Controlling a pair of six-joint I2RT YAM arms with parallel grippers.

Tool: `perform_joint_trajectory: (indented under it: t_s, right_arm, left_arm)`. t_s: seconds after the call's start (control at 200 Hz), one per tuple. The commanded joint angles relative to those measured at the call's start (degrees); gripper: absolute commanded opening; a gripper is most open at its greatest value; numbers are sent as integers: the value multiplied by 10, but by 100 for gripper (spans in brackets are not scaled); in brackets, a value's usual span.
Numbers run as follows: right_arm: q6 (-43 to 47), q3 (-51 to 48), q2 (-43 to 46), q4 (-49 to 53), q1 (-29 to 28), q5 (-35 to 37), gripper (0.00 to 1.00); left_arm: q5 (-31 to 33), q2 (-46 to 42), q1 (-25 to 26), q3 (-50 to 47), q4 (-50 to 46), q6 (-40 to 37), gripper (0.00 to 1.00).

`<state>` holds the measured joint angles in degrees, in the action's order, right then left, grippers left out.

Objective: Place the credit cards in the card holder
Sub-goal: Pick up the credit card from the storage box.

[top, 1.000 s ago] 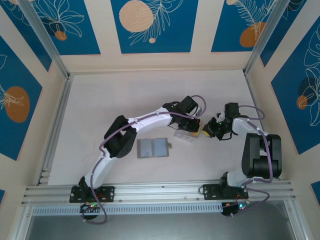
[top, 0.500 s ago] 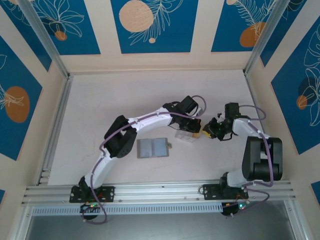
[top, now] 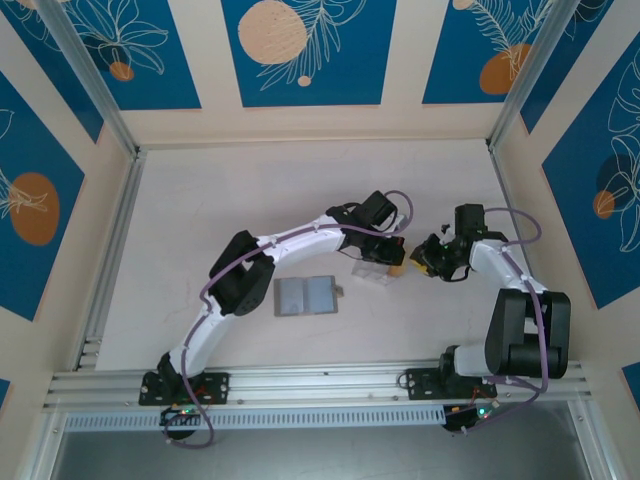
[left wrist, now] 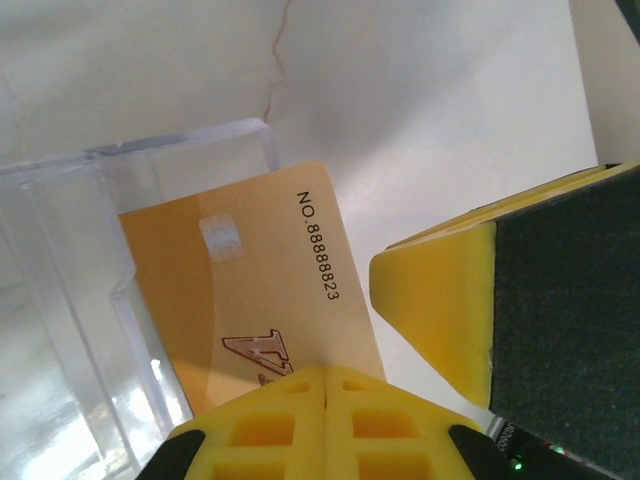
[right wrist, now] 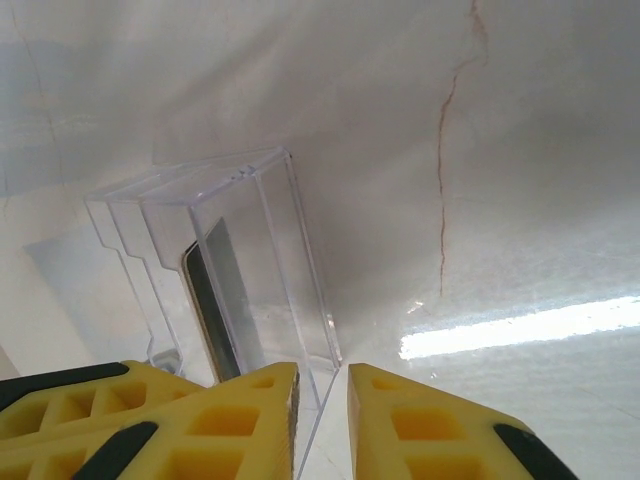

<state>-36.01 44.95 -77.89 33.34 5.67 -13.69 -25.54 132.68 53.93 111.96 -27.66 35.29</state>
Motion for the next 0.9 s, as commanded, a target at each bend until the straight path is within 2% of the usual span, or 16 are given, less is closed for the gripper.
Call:
perform_joint_trajectory:
  t_s: [0.0, 0.405, 0.62, 0.895]
  right_arm:
    - [3, 14, 18, 23, 3, -1, 23]
    - [2, 10, 54, 32, 13, -3, 24]
    - [-14, -23, 64, -15, 31, -74, 28]
    - [-30, -70, 90, -57, 33, -110, 27]
  left_arm:
    - [-25, 14, 6, 19, 16, 11, 0]
    - [-36, 20, 4, 18, 25, 19, 0]
    - [-37, 21, 3, 16, 27, 21, 0]
    - [-39, 21, 3, 16, 31, 22, 0]
